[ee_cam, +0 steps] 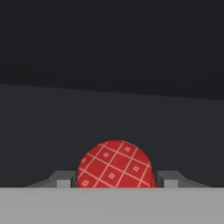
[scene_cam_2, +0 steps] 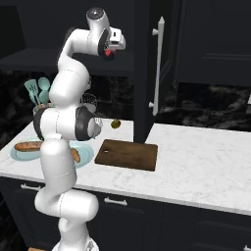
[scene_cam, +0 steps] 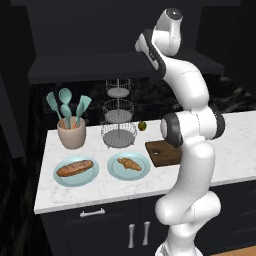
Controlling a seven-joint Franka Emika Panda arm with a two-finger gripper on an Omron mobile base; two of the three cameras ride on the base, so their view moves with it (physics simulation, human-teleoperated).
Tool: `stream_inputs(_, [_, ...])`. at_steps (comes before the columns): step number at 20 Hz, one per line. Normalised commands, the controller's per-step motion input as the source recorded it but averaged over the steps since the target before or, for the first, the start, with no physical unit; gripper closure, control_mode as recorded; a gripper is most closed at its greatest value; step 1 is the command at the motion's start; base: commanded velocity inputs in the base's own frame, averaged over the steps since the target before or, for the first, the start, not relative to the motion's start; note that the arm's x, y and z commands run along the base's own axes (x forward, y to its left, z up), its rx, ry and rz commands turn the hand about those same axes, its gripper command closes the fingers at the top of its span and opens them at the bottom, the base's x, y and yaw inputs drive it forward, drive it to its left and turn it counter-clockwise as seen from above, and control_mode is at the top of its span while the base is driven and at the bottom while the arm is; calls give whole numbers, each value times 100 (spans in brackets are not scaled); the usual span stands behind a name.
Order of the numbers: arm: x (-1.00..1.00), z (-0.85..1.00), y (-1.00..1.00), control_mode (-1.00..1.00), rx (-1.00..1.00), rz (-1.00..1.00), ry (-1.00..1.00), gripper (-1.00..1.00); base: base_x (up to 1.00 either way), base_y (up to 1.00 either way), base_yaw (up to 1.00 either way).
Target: From the different types of pastries on the counter, select a croissant and place it on the cutting board. Then retrieve a jar of jam from the cabinet and place it alongside the croissant on the cutting board.
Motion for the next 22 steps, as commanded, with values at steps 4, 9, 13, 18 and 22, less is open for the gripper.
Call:
stream_inputs(4, [36,0,0,-100,0,0,12,100,0,0,0])
stream_inputs(9, [-58,38,7,-100,0,-4,0,100,0,0,0])
stream_inputs(13, [-100,-33,0,-100,0,-10,-22,100,0,0,0])
stream_inputs(18, [-98,92,0,-100,1,-6,-26,100,0,0,0])
stream_inputs(22, [-100,46,0,-100,6,-4,-35,100,0,0,0])
